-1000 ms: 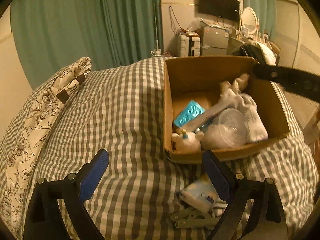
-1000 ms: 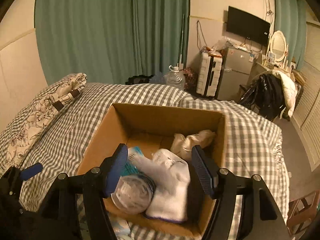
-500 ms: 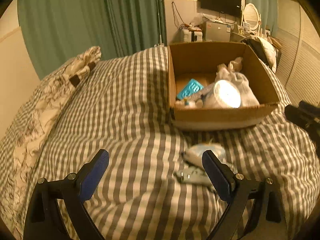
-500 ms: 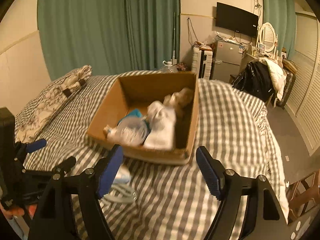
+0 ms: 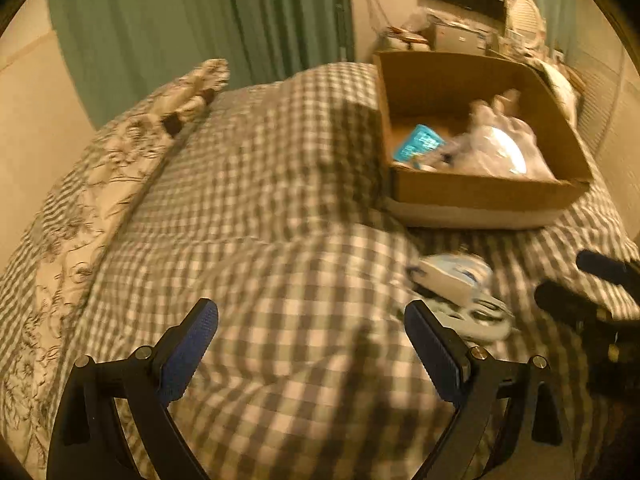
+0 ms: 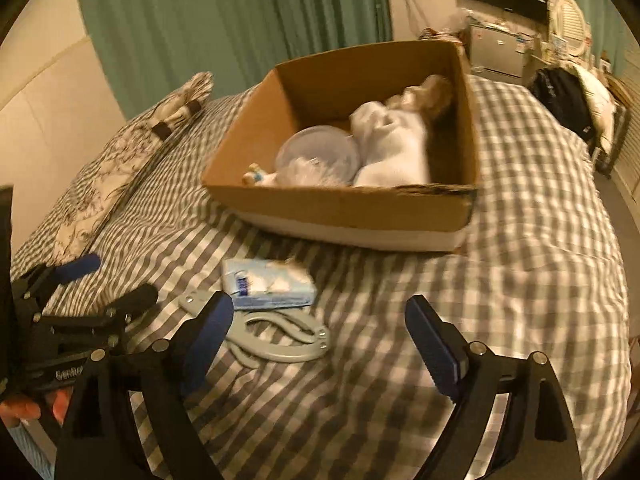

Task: Organize objects
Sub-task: 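Move both tools back toward the tissue pack and grey clip, then grasp the white tissue pack with the right tool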

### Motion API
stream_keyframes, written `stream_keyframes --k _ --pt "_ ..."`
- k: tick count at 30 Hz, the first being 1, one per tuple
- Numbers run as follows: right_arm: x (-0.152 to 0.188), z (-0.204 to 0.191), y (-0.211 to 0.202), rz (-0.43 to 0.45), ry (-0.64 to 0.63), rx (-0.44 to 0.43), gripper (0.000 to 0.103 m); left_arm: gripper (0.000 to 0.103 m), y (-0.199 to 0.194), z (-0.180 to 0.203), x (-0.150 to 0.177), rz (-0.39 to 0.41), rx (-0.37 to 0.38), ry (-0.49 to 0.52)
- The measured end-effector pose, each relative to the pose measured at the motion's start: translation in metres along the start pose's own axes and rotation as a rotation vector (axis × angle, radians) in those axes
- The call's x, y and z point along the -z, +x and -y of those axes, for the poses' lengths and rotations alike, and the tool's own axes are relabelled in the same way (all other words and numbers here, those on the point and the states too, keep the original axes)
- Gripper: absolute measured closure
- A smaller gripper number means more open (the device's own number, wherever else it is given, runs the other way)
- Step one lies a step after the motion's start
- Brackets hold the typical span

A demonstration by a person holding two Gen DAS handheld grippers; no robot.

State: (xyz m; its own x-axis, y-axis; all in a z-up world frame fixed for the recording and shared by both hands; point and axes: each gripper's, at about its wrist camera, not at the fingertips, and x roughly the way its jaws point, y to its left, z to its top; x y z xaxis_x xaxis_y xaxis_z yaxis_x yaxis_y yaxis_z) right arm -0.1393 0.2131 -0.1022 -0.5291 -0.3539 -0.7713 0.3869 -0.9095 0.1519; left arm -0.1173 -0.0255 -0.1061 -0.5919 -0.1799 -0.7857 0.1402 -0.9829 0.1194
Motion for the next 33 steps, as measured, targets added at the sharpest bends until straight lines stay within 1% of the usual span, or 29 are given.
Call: stream_keyframes --k 5,10,15,18,24,25,27,30,31,33 --pt "-0.006 -0.016 0.02 -0.05 -0.026 -0.022 0.014 0.006 0.006 -0.012 -0.007 0.0 -0.015 -0.016" --pt "-0.017 -0.026 0.044 -0.09 -0.041 -0.026 0.014 0.006 0.016 -0.022 -0.007 -0.026 0.014 -0.052" --pt "-0.021 -0.034 0.077 -0.143 -0.053 0.025 0.014 0.006 0.022 -0.033 -0.004 -0.046 0.054 -0.107" --pt "-0.021 -0.039 0.091 -0.164 -0.067 0.052 0.014 0.006 0.024 -0.033 -0.003 -0.053 0.068 -0.111" --pt "-0.022 -0.04 0.11 -0.201 -0.059 0.031 0.015 0.006 0.025 -0.033 -0.001 -0.058 0.071 -0.115" --pt "-0.022 -0.039 0.109 -0.204 -0.055 0.024 0.016 0.006 0.025 -0.034 -0.001 -0.059 0.074 -0.119" --pt "-0.022 -0.039 0.109 -0.205 -0.053 0.009 0.024 0.006 0.025 -0.035 -0.001 -0.061 0.072 -0.123" --pt "-0.021 -0.039 0.103 -0.194 -0.064 0.015 0.032 0.006 0.026 -0.033 0.0 -0.064 0.068 -0.117" --pt "-0.021 -0.041 0.101 -0.188 -0.071 0.018 0.043 0.006 0.025 -0.033 0.0 -0.064 0.066 -0.114" --pt "-0.018 -0.042 0.096 -0.178 -0.082 0.032 0.044 0.006 0.025 -0.031 0.001 -0.064 0.06 -0.107"
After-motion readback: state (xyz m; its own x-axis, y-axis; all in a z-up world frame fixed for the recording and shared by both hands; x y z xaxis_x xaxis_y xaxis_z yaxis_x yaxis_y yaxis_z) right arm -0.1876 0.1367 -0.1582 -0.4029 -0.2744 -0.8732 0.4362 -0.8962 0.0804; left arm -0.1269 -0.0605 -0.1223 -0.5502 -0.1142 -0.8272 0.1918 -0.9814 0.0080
